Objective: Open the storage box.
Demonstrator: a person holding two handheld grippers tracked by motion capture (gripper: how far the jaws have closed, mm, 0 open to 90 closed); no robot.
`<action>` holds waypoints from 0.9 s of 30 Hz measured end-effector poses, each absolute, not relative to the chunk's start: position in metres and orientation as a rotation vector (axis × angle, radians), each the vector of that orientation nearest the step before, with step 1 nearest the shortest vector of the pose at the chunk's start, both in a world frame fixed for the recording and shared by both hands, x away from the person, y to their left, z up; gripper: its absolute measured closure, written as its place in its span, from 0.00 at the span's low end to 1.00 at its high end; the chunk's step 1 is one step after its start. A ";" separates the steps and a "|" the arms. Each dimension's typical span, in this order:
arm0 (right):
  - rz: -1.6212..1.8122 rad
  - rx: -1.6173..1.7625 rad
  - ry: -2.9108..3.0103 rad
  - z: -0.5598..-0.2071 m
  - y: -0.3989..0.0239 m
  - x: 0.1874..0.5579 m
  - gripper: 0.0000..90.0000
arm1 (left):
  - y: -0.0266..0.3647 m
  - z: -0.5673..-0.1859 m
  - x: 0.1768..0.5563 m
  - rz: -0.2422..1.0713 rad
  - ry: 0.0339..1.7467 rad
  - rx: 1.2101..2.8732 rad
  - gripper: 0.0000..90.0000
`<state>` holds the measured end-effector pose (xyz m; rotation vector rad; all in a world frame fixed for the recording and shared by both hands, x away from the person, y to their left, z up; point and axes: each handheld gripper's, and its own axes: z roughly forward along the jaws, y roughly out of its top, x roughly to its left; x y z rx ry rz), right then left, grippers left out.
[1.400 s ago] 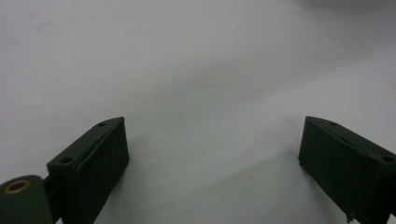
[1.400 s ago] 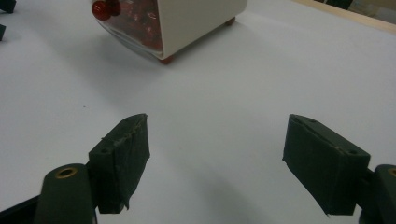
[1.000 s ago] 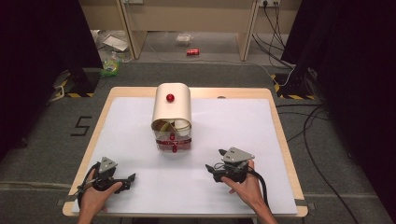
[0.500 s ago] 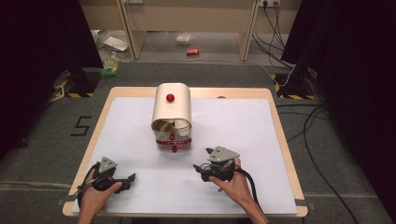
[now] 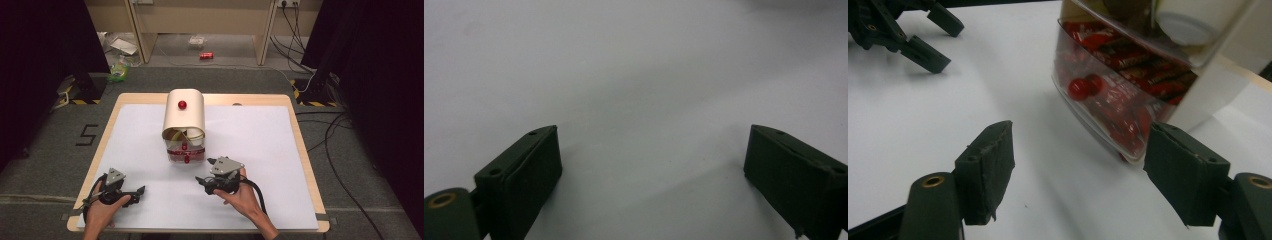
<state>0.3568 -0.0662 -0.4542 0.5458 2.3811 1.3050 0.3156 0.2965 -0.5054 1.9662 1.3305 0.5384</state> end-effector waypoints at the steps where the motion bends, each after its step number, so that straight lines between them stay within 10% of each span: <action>1: 1.306 0.537 2.382 -0.453 -0.064 0.356 0.32 | 0.297 -0.505 0.316 0.538 1.331 1.966 0.08; 27: 1.225 0.328 2.311 -0.453 -0.026 0.368 0.35 | 0.297 -0.505 0.316 0.539 1.330 1.966 0.08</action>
